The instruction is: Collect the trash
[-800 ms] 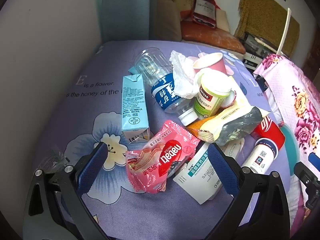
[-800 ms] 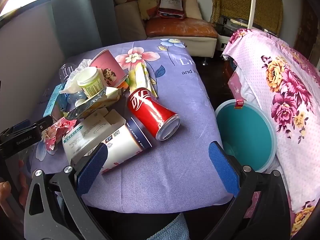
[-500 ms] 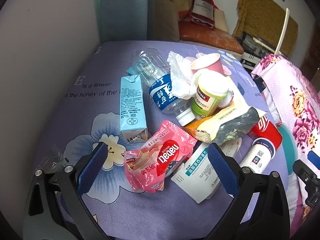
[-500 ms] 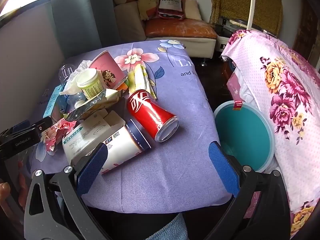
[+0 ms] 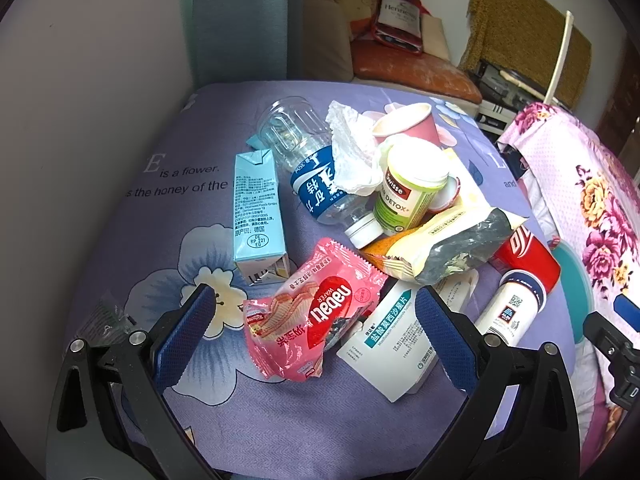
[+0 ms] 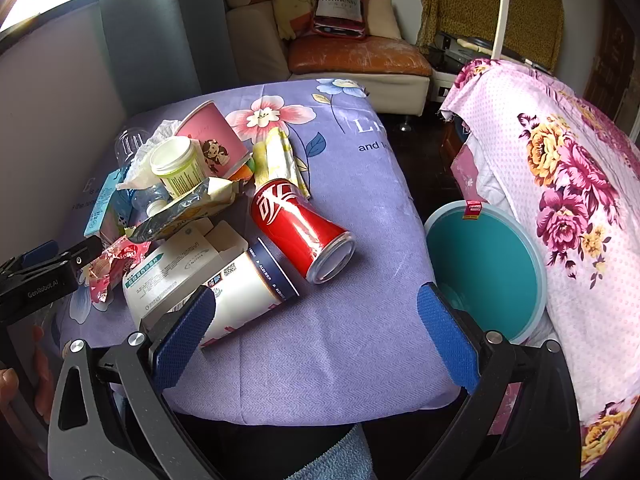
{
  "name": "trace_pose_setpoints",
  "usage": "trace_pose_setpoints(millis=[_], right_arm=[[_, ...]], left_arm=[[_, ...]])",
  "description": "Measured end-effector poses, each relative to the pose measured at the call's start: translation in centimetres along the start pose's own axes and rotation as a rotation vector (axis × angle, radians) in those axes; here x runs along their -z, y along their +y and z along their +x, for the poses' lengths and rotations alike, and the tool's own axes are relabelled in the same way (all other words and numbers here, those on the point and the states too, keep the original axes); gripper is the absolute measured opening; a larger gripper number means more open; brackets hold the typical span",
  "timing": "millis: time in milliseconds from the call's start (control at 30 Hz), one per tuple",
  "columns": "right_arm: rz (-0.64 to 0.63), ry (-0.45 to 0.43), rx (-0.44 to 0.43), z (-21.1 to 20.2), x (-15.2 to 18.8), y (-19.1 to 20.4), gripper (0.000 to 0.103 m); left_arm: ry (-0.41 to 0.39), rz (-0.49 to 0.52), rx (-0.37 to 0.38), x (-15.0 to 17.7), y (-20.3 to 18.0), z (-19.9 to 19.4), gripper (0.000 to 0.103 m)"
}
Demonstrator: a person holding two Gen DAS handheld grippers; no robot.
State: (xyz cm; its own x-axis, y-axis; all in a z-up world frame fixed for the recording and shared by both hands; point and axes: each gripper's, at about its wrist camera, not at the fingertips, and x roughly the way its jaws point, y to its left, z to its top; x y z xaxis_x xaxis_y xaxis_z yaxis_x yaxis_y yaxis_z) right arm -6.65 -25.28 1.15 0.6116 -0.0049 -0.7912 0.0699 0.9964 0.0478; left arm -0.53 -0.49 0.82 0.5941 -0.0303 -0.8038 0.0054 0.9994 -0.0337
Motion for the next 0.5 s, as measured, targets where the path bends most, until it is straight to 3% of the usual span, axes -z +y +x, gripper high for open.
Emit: trace_pose_setpoints(millis=[500], right_arm=[[0.006,0.009,0.007,-0.01,-0.06,-0.01,0.097]], left_arm=[[0.000,0.016,0.010,0.07,-0.44,-0.25,0.100]])
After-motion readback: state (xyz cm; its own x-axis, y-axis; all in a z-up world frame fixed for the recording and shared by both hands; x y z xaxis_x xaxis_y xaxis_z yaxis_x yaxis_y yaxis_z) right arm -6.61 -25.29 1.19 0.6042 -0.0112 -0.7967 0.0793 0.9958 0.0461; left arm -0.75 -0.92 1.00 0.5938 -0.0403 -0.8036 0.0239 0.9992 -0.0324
